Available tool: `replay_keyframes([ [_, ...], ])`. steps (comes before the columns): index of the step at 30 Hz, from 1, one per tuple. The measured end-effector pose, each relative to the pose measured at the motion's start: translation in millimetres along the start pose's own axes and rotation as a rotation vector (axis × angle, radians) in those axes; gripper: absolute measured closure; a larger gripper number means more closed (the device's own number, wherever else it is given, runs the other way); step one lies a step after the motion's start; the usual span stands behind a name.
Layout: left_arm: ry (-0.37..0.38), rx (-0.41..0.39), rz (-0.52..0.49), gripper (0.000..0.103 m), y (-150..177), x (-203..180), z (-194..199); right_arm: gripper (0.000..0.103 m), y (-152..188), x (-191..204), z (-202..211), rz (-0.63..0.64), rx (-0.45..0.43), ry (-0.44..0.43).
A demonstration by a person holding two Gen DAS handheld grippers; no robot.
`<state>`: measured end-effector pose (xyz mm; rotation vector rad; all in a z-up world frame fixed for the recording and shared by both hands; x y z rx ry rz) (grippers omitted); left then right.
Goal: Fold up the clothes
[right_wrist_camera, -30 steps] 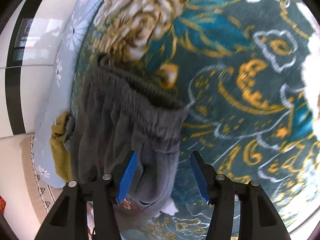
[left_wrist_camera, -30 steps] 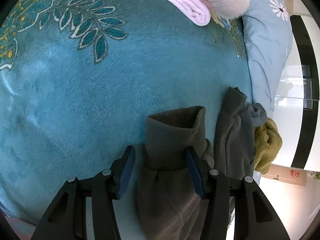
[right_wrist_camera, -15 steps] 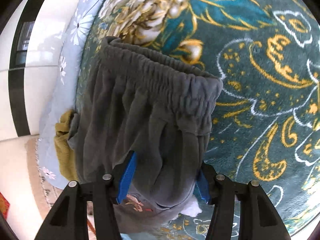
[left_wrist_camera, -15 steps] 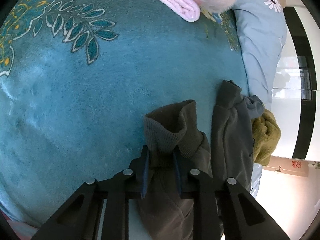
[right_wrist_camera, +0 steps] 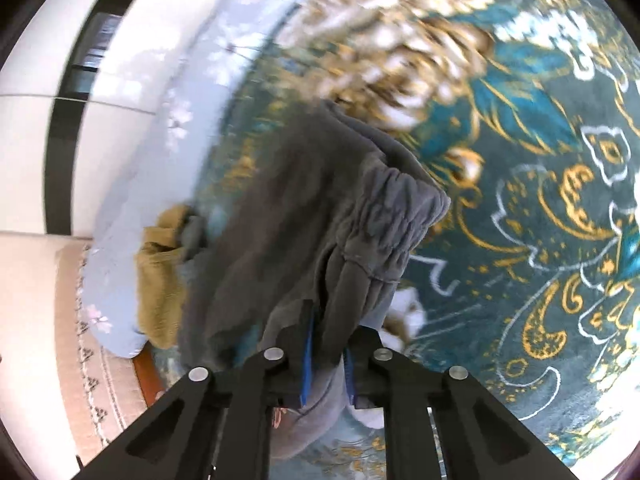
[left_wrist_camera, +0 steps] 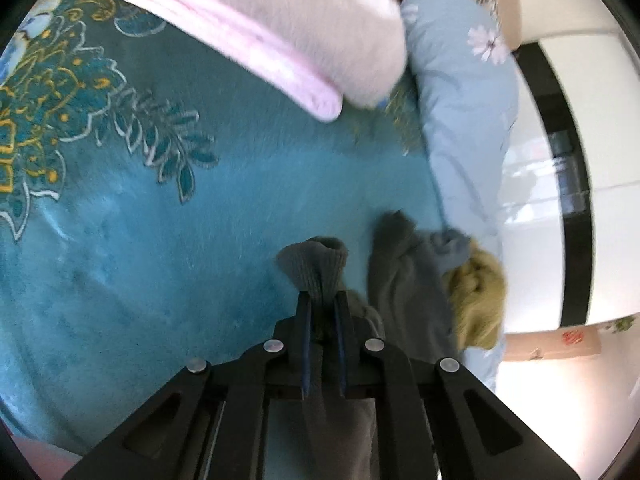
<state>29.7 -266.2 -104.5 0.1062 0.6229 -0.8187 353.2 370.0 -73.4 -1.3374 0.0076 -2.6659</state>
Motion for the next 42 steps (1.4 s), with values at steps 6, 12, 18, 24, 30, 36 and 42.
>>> replay_keyframes([
  [6,-0.051,-0.099,-0.03,0.093,-2.7,-6.1,25.6,0.093,8.6,27.4,25.5,0.103,0.003,-0.056],
  [12,-0.242,0.028,-0.037,0.093,-3.8,4.5,-1.6,0.093,24.4,-42.2,5.6,0.009,0.051,0.109],
  [18,-0.242,0.081,0.009,0.093,-1.6,11.8,-15.4,0.091,27.8,-78.9,-4.1,-0.073,0.087,0.129],
  [24,-0.177,0.05,0.056,0.076,-4.9,18.9,-3.4,0.078,21.7,-83.5,5.5,-0.064,0.111,0.178],
  [30,-0.091,-0.065,0.097,0.057,-12.2,16.8,23.7,0.068,-2.3,-80.1,38.9,0.001,0.019,0.243],
  [36,-0.09,-0.126,-0.039,0.055,-19.8,-20.2,38.2,0.066,-31.2,-36.5,32.0,0.084,-0.08,0.176],
  [42,-0.038,0.032,-0.058,0.049,-19.5,-56.4,-10.9,0.056,-13.0,15.9,-51.4,0.217,0.113,0.088],
])
Point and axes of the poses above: each gripper's, at about its wrist camera, not at the fingertips, and z roughly against the way its jaws point, x to its left, y to its underside, the point moved 5 cm from there along -z, roughly the way its jaws point, and after that the axes turned 12 degrees about -y, right-handed, at the moved point
